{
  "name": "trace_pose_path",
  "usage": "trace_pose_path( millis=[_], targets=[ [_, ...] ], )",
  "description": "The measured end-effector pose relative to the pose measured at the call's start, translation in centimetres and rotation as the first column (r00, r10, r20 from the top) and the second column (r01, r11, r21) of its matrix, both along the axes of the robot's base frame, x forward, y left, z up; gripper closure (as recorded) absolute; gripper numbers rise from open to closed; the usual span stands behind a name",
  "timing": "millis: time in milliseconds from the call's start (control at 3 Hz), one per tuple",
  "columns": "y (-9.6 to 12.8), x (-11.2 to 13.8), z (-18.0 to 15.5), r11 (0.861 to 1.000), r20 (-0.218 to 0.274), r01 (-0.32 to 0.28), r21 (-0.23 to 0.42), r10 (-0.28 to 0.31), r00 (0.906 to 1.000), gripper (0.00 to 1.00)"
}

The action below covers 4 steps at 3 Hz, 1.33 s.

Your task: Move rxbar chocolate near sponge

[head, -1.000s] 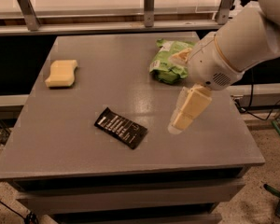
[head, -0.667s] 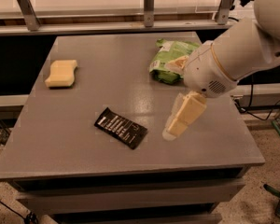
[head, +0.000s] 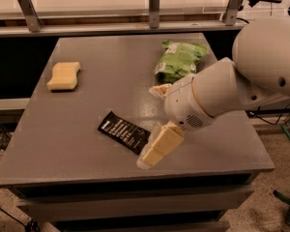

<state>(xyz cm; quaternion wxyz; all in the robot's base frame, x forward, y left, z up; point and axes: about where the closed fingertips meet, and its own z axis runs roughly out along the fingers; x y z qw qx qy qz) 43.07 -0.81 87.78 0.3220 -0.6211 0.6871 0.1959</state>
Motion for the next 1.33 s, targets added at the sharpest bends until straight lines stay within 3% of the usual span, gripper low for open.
trace_pose_path(
  millis=[333,667,1000,1333],
  targets=[
    [0.0,0.0,0.0,1.000,0.000,0.000,0.000,0.000,1.0000,0.00],
    [1.8,-0.1,-3.0,1.000,-0.064,-0.016,0.027,0.018,0.9978,0.00],
    [3.8,0.7,-5.6,0.998,-0.150,-0.020,0.057,0.029,0.9882,0.00],
    [4.0,0.7,-5.6,0.998,-0.149,-0.025,0.058,0.034,0.9883,0.00]
  ],
)
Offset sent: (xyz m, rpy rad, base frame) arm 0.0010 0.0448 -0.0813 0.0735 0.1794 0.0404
